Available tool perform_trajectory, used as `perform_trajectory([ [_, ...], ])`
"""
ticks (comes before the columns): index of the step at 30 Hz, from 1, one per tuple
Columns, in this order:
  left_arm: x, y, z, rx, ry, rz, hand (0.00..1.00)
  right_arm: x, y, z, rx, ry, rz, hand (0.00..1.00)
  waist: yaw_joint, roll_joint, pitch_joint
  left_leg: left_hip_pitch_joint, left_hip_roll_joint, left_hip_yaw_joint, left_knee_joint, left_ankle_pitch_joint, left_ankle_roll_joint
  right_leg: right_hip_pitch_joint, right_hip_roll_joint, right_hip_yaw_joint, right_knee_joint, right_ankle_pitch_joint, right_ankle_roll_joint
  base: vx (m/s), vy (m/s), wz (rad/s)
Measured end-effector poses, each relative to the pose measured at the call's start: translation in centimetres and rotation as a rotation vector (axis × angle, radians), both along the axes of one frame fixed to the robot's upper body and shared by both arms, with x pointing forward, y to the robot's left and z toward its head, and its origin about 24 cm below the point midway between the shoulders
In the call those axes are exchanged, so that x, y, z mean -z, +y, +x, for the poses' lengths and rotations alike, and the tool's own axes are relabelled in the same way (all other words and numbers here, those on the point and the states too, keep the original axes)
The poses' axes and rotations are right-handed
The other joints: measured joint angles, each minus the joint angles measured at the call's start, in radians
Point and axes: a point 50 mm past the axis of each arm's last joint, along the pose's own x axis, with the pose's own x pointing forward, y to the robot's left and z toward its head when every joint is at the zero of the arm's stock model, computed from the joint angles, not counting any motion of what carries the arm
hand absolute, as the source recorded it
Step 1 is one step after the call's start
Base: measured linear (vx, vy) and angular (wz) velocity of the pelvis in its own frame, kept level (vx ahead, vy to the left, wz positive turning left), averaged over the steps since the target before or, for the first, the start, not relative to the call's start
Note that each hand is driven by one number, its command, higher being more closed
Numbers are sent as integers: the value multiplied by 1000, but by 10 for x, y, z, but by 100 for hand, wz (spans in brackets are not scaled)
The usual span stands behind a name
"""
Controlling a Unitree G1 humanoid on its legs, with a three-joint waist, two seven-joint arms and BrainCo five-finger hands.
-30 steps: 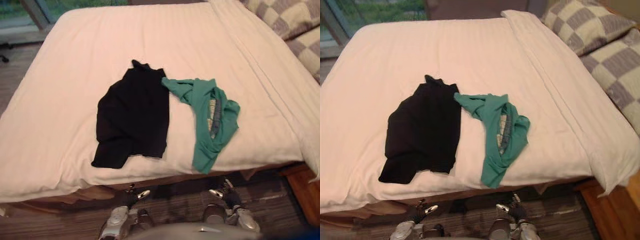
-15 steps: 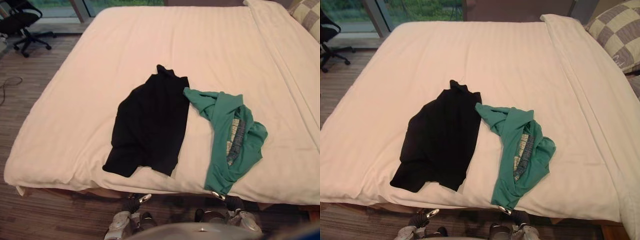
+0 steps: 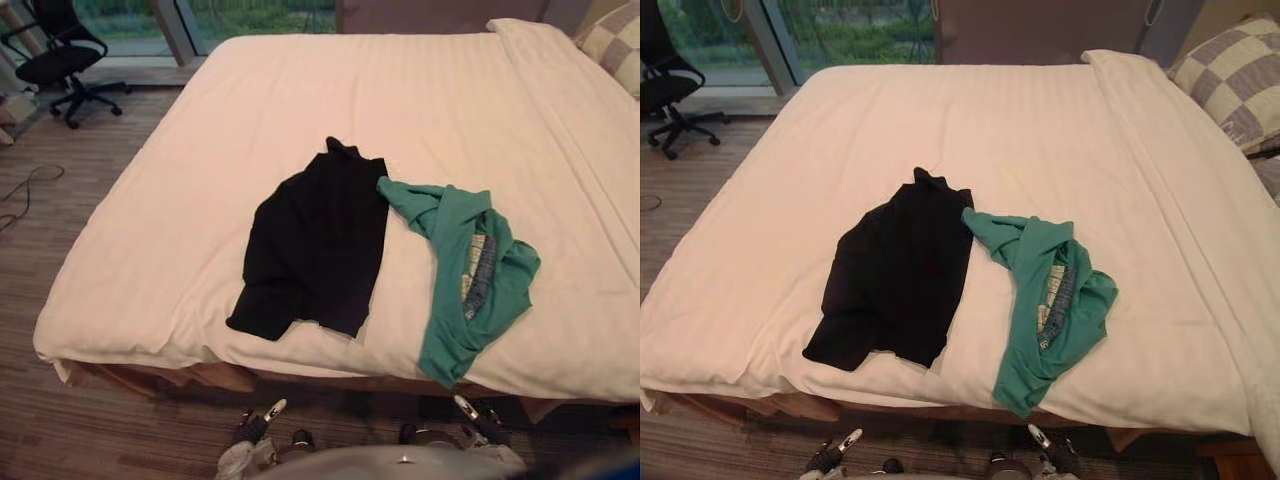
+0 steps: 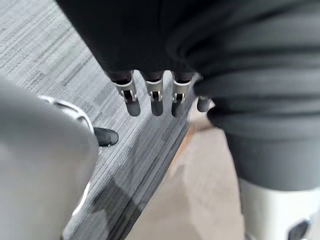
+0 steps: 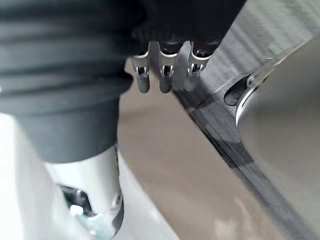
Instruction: Tidy the bed and pick cloth on bed and put in laundry
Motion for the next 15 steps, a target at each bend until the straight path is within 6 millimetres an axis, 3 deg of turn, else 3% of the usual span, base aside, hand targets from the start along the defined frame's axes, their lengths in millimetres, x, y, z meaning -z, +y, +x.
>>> perform_trajectory([
  [5,4,-1,-23,-270,101,-1,0,3,-7,-52,354,120,14,0,5,13,-23,12,0,27,-1,-7,-1,1,-4,12,1,1,1,14,13,-11],
  [9,2,13,-30,-381,119,57,0,-1,-17,-68,533,144,-30,0,8,11,-40,21,-2,28,-1,-7,-1,9,-8,3,12,-8,3,49,3,6],
  [11,-5,26,-18,-406,67,106,0,-8,-32,-66,592,106,-94,0,9,4,-44,28,-1,28,-1,-7,-1,22,-13,-9,12,-13,4,17,-1,15],
  [15,-49,78,43,-411,-235,278,0,-41,-85,-60,634,35,-348,0,34,-15,-60,22,-4,42,-2,-25,3,26,-28,-40,23,-30,11,-6,10,19],
])
